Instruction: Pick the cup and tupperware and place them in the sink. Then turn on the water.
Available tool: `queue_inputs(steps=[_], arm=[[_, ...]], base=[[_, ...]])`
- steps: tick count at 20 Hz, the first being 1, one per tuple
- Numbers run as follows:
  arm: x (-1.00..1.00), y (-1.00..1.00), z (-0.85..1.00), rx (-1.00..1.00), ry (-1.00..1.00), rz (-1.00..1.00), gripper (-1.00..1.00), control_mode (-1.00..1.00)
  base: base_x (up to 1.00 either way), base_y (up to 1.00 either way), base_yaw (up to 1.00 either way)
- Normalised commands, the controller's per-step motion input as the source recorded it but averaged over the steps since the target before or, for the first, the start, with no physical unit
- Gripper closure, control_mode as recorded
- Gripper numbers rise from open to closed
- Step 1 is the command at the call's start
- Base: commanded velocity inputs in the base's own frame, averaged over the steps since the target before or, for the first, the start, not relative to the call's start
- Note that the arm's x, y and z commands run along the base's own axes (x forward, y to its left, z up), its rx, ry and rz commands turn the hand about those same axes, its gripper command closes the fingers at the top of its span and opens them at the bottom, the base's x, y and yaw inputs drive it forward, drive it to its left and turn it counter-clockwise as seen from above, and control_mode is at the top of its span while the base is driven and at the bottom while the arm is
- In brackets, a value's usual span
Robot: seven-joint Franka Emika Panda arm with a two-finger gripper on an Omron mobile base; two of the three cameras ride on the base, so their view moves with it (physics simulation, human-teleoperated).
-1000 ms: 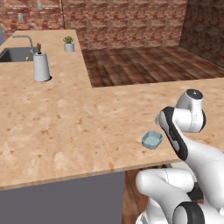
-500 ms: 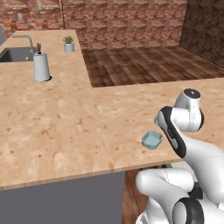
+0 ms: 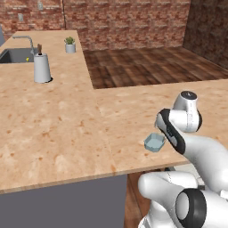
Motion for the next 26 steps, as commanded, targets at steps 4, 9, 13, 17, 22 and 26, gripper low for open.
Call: queue_inputs(steps=[4, 9, 13, 17, 22, 26], arm=[[0.1, 0.0, -0.31, 0.0, 0.03, -0.01, -1.0, -1.0], [0.13, 0.0, -0.3, 0.0, 0.01, 0.0, -1.0, -1.0], [0.21, 0.0, -0.25, 0.0, 0.0, -0.01, -1.0, -1.0], [0.29, 0.0, -0.26, 0.0, 0.0, 0.0, -1.0, -1.0], [0.22, 0.0, -0.19, 0.0, 0.0, 0.0, -1.0, -1.0], [0.16, 0.0, -0.24, 0.0, 0.0, 0.0, -1.0, -1.0]], base=[[0.0, 0.0, 0.0], [0.0, 0.0, 0.0], [0.0, 0.0, 0.0], [0.0, 0.0, 0.0], [0.0, 0.0, 0.0], [0.0, 0.0, 0.0]])
